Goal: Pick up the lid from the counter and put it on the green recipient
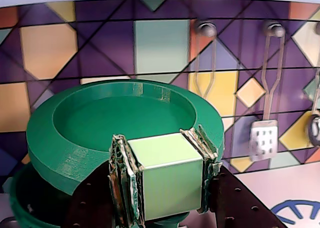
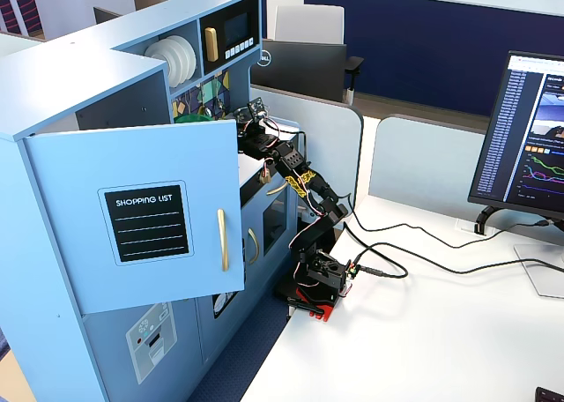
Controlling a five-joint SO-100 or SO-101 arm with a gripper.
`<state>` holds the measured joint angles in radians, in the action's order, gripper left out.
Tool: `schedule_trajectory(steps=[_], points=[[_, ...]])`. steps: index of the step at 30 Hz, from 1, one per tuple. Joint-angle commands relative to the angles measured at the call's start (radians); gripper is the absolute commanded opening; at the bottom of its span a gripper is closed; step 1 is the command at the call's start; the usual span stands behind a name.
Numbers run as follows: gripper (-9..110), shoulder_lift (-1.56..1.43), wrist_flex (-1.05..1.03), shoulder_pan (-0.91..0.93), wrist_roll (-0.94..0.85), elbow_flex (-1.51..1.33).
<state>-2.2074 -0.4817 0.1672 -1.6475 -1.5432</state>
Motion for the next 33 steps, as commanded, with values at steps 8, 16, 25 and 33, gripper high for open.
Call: schedule_trajectory(steps=[8, 16, 25, 33], points=[[0, 0.028, 0.014, -0.083, -0.026, 0.084], [0, 0.123, 0.086, -0.078, -0.029, 0.089], [0, 0.167, 0.097, -0.087, -0.029, 0.101], [0, 0.137, 0.081, -0.103, -0.041, 0.075]])
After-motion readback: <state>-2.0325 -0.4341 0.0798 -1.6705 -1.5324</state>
